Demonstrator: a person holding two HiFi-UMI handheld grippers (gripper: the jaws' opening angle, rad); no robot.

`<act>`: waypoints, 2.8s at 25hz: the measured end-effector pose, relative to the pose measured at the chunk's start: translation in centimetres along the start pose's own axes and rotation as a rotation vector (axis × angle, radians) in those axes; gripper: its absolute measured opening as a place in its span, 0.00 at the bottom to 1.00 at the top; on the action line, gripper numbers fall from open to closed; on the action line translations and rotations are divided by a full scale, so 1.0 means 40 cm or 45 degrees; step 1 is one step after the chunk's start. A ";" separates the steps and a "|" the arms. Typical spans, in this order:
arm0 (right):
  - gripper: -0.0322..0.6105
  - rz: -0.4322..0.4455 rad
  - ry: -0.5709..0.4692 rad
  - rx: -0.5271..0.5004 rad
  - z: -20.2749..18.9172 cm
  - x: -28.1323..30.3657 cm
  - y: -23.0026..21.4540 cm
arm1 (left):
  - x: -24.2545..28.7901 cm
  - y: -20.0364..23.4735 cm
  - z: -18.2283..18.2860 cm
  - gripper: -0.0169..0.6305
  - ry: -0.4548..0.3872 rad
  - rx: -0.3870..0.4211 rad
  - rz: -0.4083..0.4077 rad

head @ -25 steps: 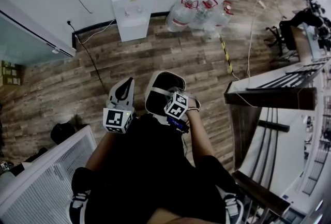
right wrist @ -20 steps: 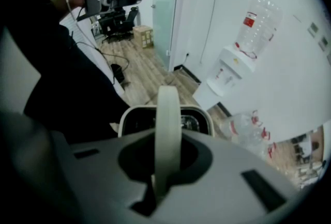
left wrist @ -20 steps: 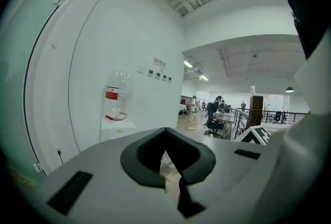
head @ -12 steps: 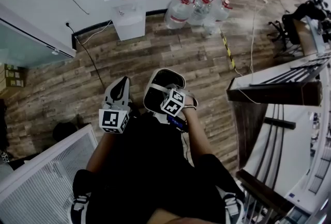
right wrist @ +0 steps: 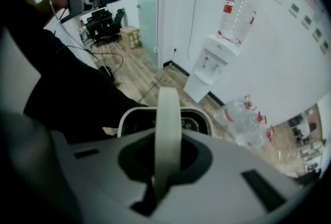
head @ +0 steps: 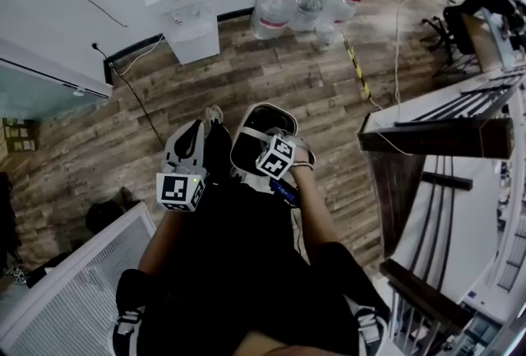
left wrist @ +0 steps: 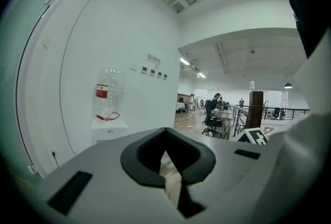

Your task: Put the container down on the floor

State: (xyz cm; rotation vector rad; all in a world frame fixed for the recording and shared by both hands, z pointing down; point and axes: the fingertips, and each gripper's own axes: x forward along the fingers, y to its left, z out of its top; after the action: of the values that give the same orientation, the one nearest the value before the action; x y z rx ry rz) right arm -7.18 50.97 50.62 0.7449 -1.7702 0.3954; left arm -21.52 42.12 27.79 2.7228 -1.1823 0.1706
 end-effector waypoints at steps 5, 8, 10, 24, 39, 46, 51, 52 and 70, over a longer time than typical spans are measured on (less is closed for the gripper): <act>0.10 0.000 0.031 0.036 -0.016 0.023 -0.076 | 0.126 0.008 -0.007 0.07 0.016 -0.019 -0.055; 0.10 0.011 0.041 0.056 -0.009 0.038 -0.129 | 0.211 0.034 0.010 0.07 0.016 -0.022 -0.074; 0.10 0.018 0.051 0.069 0.000 0.056 -0.174 | 0.271 0.064 0.018 0.07 0.018 -0.028 -0.078; 0.10 0.006 0.030 0.005 0.192 0.150 -0.529 | 0.635 0.320 0.087 0.07 0.075 -0.037 -0.139; 0.10 0.024 -0.002 -0.213 0.392 0.304 -0.881 | 0.823 0.466 0.085 0.07 0.107 -0.069 -0.013; 0.10 0.143 -0.050 -0.443 0.413 0.403 -1.008 | 0.959 0.472 0.099 0.07 0.120 -0.065 0.202; 0.10 0.218 -0.078 -0.570 0.414 0.478 -1.118 | 1.088 0.451 0.104 0.07 0.107 -0.105 0.329; 0.10 0.228 -0.081 -0.590 0.413 0.499 -1.137 | 1.111 0.451 0.102 0.07 0.100 -0.119 0.360; 0.10 0.263 -0.067 -0.682 0.368 1.028 -1.311 | 1.339 0.530 -0.097 0.07 0.132 -0.153 0.398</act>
State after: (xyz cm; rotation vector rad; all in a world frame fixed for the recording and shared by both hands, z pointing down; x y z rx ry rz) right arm 9.27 -8.74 79.27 0.1946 -1.8925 0.0258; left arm -0.81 -9.55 43.03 2.3830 -1.5265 0.2670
